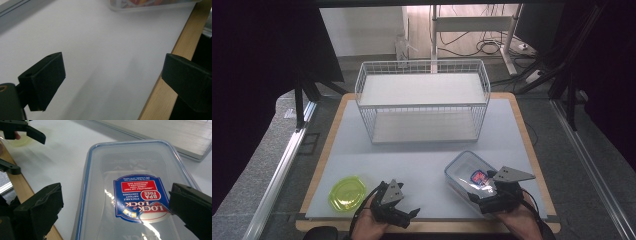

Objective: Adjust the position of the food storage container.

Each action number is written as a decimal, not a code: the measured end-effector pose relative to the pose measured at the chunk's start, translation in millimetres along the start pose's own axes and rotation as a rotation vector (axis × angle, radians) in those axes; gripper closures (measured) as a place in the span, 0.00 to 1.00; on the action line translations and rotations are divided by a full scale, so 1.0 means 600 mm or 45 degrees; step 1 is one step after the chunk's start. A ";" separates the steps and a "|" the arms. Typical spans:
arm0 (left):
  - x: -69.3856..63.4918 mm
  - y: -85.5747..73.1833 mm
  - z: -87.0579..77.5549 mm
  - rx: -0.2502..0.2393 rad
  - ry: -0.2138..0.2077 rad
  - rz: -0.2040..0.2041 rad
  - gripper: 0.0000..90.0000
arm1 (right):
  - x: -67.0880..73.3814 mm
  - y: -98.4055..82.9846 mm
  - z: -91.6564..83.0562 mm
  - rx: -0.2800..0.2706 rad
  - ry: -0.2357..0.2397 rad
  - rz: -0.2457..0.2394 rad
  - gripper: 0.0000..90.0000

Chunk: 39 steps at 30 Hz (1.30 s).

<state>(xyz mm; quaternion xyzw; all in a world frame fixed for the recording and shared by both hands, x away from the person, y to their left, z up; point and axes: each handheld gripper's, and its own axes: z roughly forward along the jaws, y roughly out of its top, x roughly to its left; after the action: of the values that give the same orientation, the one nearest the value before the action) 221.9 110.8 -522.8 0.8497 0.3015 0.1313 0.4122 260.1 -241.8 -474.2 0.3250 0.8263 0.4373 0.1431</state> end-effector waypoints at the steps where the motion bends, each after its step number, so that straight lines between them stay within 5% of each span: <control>1: 0.002 0.000 -0.002 -0.008 -0.005 -0.010 0.06 | 0.000 0.000 0.000 -0.001 -0.011 -0.001 0.00; 10: 0.021 -0.009 -0.013 -0.048 0.000 -0.056 0.07 | -0.008 -0.001 -0.006 0.010 -0.061 0.003 0.14; 25: 0.020 -0.010 -0.014 -0.064 -0.003 -0.040 0.07 | -0.020 -0.008 -0.029 0.015 -0.143 0.012 0.38; 39: 0.023 -0.010 -0.015 -0.070 -0.025 -0.080 0.06 | -0.031 -0.033 -0.095 0.045 -0.286 0.097 0.92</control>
<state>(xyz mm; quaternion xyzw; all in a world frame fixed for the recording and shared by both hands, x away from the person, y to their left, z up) 226.2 128.0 -522.2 0.8293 0.3204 0.1181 0.4424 236.1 -298.1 -458.2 0.4055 0.7997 0.3885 0.2122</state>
